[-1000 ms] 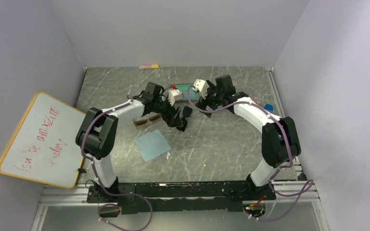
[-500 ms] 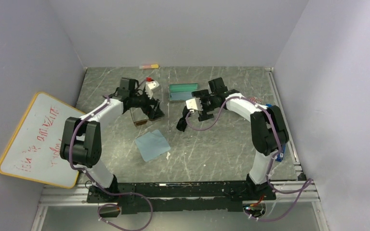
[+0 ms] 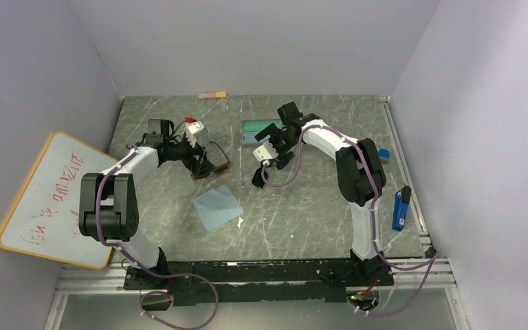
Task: Organize the sunglasses
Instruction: Pick up the sunglasses from the center of the board.
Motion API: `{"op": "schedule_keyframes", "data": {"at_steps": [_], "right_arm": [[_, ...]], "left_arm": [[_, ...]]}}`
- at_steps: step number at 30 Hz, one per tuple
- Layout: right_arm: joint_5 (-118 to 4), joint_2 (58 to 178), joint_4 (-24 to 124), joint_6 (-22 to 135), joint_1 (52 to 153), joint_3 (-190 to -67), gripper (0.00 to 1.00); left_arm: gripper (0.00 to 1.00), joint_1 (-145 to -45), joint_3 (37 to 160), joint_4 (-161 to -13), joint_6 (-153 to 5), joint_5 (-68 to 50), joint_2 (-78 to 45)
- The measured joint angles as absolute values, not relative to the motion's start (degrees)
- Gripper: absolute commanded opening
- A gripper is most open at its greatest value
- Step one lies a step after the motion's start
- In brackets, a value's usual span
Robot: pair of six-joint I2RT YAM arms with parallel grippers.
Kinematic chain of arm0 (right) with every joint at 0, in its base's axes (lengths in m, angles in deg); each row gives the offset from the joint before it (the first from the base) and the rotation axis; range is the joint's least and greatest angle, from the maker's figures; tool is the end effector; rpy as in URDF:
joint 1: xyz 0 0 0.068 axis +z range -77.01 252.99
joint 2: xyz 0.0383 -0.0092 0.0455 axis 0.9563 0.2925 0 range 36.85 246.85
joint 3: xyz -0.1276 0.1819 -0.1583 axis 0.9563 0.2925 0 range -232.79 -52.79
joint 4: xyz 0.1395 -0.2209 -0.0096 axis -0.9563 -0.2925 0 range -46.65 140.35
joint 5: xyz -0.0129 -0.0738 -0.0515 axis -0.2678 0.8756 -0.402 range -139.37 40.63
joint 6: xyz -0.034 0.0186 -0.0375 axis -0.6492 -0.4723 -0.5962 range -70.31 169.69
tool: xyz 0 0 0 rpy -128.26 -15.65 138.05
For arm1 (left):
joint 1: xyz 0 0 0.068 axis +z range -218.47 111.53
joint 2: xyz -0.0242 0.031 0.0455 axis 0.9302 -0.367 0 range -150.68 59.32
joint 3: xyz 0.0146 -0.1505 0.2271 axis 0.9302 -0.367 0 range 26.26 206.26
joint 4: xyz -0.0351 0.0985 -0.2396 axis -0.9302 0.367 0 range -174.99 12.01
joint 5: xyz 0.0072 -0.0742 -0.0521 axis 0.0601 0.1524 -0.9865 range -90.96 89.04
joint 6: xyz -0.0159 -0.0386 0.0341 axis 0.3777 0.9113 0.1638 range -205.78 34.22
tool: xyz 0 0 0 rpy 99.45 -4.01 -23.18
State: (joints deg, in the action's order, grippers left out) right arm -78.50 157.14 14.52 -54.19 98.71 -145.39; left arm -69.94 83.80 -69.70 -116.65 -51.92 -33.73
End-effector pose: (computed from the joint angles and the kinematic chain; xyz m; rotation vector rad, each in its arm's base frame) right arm 0.3933 0.2086 0.1866 -2.2979 0.9147 0.1319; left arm 0.3285 -0.0361 0.2090 0.9517 1.9685 -0.7986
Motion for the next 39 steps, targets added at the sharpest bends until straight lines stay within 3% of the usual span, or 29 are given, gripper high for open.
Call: {"op": "schedule_keyframes", "data": {"at_steps": [14, 31, 39], "right_arm": [[-76.40, 160.11, 3.65, -62.19, 101.74, -148.87, 0.92], [-74.41, 163.41, 3.87, -60.40, 103.10, -152.17, 0.62], [-73.91, 163.41, 3.11, -60.37, 103.10, -152.17, 0.60]], "left_arm": [[0.96, -70.01, 82.81, -70.62, -116.98, -53.67, -33.06], [0.96, -70.01, 82.68, -70.51, -118.25, -54.96, -32.53], [0.96, -70.01, 82.68, -70.21, -119.23, -55.20, -32.55]]}}
